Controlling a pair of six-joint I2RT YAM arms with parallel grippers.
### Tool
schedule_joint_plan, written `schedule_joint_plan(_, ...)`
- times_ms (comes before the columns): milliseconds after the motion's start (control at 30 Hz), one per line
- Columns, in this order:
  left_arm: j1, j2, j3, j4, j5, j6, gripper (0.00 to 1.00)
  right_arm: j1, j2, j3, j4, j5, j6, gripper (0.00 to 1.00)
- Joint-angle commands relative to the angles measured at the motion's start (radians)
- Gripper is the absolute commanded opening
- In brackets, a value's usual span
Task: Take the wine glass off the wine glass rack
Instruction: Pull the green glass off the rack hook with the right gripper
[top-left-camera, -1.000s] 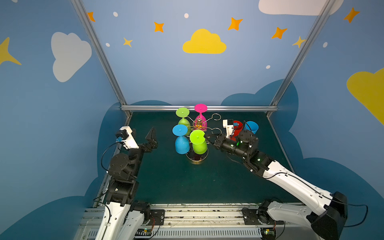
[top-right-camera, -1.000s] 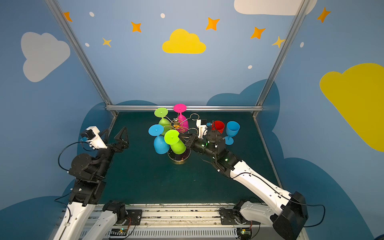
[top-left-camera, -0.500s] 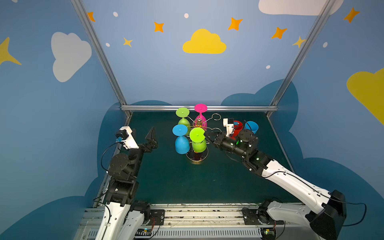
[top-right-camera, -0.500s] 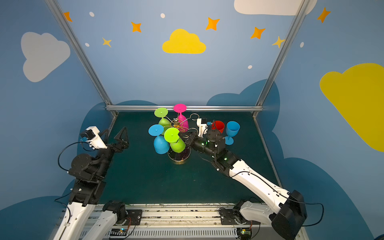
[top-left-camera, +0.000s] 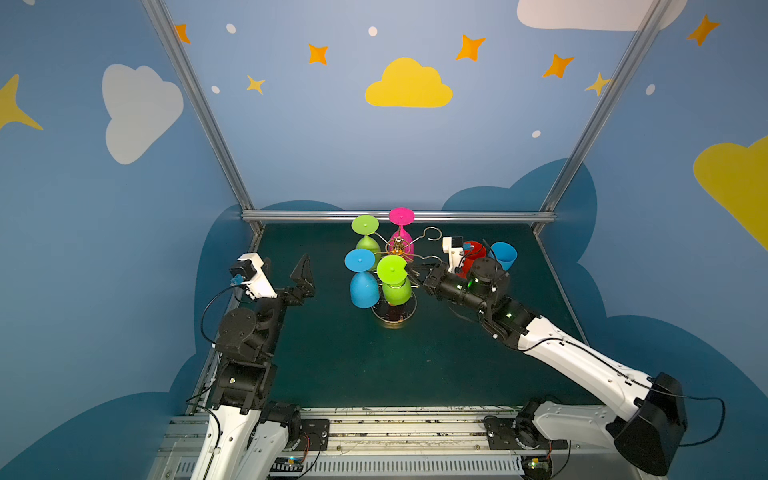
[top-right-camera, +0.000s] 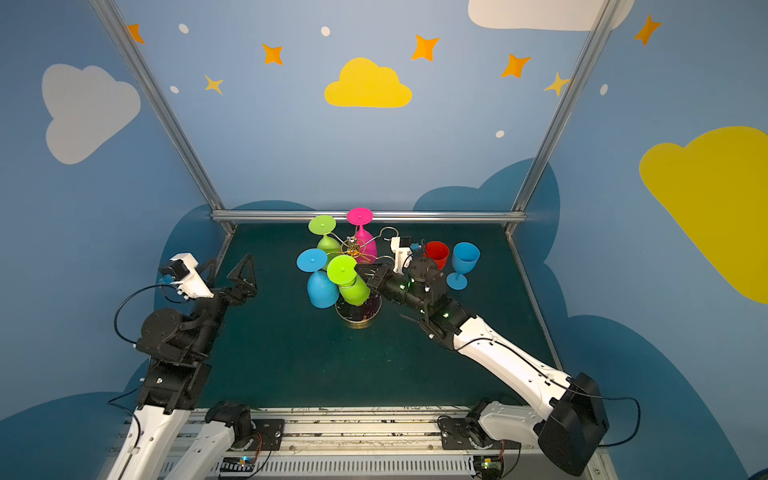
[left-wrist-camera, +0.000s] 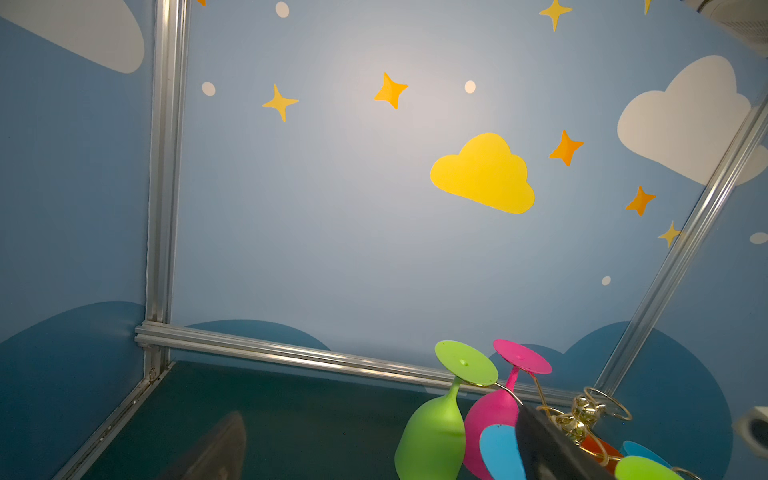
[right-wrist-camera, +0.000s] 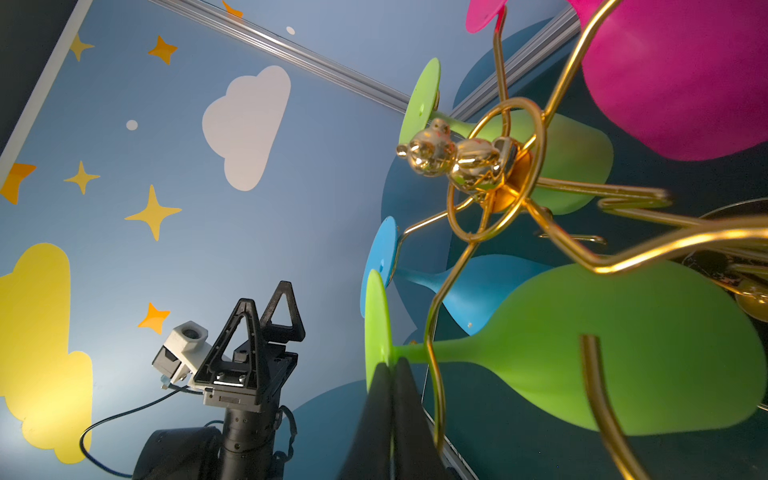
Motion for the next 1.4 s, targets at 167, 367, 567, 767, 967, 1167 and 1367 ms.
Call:
schedule_joint_plan(167, 0.005, -0.011, -0.010, 0.022, 0.000, -0.005, 1.00, -0.001, 0.023, 0.054, 0.055, 0.008, 0.008, 0.00)
schedule_joint_plan(367, 0.005, -0.012, -0.010, 0.022, -0.001, -0.005, 1.00, -0.002, 0.032, 0.066, 0.057, 0.001, 0.006, 0.00)
schedule_joint_plan(567, 0.005, -0.012, -0.010, 0.021, -0.002, -0.004, 1.00, 0.000, 0.043, 0.076, 0.057, -0.011, 0.004, 0.00)
schedule_joint_plan(767, 0.005, -0.012, -0.010, 0.021, -0.002, -0.005, 1.00, 0.007, 0.056, 0.091, 0.045, -0.042, 0.001, 0.00)
schedule_joint_plan(967, 0.005, -0.012, -0.009, 0.022, -0.002, -0.004, 1.00, 0.027, 0.071, 0.110, 0.018, -0.069, -0.019, 0.00)
schedule_joint_plan(1167, 0.005, -0.012, -0.008, 0.021, -0.003, -0.002, 1.00, 0.051, 0.066, 0.107, -0.013, -0.076, -0.038, 0.00)
schedule_joint_plan(1367, 0.004, -0.008, -0.007, 0.021, -0.002, -0.002, 1.00, 0.068, 0.043, 0.096, -0.047, -0.065, -0.063, 0.00)
